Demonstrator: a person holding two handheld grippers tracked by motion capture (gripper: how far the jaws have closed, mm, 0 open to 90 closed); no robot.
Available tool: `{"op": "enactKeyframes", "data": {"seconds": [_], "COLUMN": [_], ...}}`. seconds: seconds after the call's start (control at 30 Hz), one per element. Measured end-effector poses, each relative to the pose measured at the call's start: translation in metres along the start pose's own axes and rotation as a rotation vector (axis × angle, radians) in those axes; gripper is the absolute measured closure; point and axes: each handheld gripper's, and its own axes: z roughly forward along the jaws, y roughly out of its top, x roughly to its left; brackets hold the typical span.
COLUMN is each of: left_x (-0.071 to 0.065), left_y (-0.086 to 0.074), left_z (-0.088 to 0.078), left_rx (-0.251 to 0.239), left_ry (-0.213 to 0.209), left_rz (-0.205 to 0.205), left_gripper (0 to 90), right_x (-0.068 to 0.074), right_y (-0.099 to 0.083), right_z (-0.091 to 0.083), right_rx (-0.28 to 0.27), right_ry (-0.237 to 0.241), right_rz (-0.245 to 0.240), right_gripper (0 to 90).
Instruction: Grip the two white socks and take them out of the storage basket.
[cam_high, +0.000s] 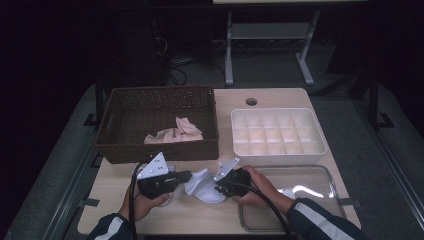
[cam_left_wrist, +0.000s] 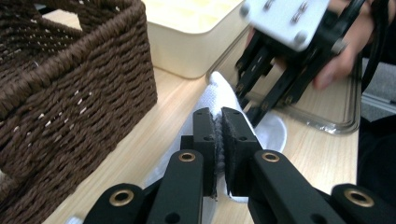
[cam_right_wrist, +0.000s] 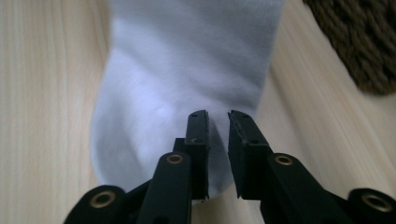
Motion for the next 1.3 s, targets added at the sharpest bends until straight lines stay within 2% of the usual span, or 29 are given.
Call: {"op": "enactKeyframes", "data": {"seconds": [0.13,0.2,0.27,0.3,0.37,0.43,0.53,0.6,0.67,0.73,0.8,0.83,0.9,0.93,1.0,1.1,1.17,1.23,1.3], "left_x": [-0.004,-0.006,-0.007,-0.007,-0.004,-0.001,0.001,0.001,0.003,0.004,0.004,0.003,0.002,0.001,0.0,-0.002,-0.002,-0.003,-0.004], "left_y": [0.003,0.005,0.006,0.007,0.008,0.008,0.009,0.011,0.011,0.011,0.01,0.01,0.01,0.01,0.01,0.011,0.011,0.011,0.012], "left_z": [0.0,-0.001,-0.002,-0.004,-0.008,-0.012,-0.016,-0.018,-0.02,-0.019,-0.017,-0.016,-0.014,-0.014,-0.014,-0.014,-0.015,-0.014,-0.014], "left_rx": [-0.019,-0.018,-0.022,-0.023,-0.027,-0.033,-0.036,-0.023,-0.031,-0.03,-0.02,-0.011,-0.02,-0.023,-0.031,-0.037,-0.051,-0.058,-0.072], "left_ry": [-0.026,-0.017,-0.011,0.002,0.018,0.044,0.065,0.093,0.102,0.108,0.107,0.111,0.088,0.089,0.071,0.061,0.05,0.027,0.004], "left_rz": [0.01,0.018,0.024,0.026,0.024,0.013,0.003,0.019,0.005,-0.005,-0.002,0.002,-0.007,-0.004,0.001,-0.001,-0.005,-0.003,-0.003], "left_gripper": [84.7,84.7,84.7,84.7,84.7,84.7,84.7,84.7,84.7,84.7,84.7,84.7,84.7,84.7,84.7,84.7,84.7,84.7,84.7], "right_x": [0.001,0.002,0.005,0.005,0.004,0.0,-0.006,-0.009,-0.012,-0.013,-0.011,-0.008,-0.002,0.0,0.002,0.001,-0.002,-0.004,-0.008], "right_y": [0.011,0.016,0.021,0.022,0.022,0.018,0.008,0.001,-0.004,-0.006,-0.006,-0.005,-0.003,-0.002,-0.001,0.002,0.005,0.008,0.009], "right_z": [0.012,0.019,0.022,0.019,0.007,-0.008,-0.023,-0.028,-0.032,-0.035,-0.037,-0.036,-0.029,-0.024,-0.012,0.001,0.007,0.009,0.012], "right_rx": [-0.046,-0.08,-0.101,-0.119,-0.151,-0.183,-0.163,-0.143,-0.138,-0.117,-0.144,-0.137,-0.115,-0.098,-0.059,-0.022,-0.032,-0.031,-0.046], "right_ry": [0.007,0.024,0.017,0.017,0.013,0.019,0.003,-0.014,-0.017,-0.048,0.003,0.008,0.032,0.03,0.023,0.024,0.033,0.016,0.02], "right_rz": [0.009,0.001,-0.017,-0.037,-0.029,-0.014,0.01,0.028,0.055,0.054,0.064,0.047,0.011,-0.019,-0.037,-0.022,-0.009,-0.005,0.007], "right_gripper": [69.5,62.6,60.3,57.9,56.3,59.7,64.7,65.7,68.9,71.3,76.2,77.9,80.3,80.3,80.5,80.6,80.5,79.8,77.9]}}
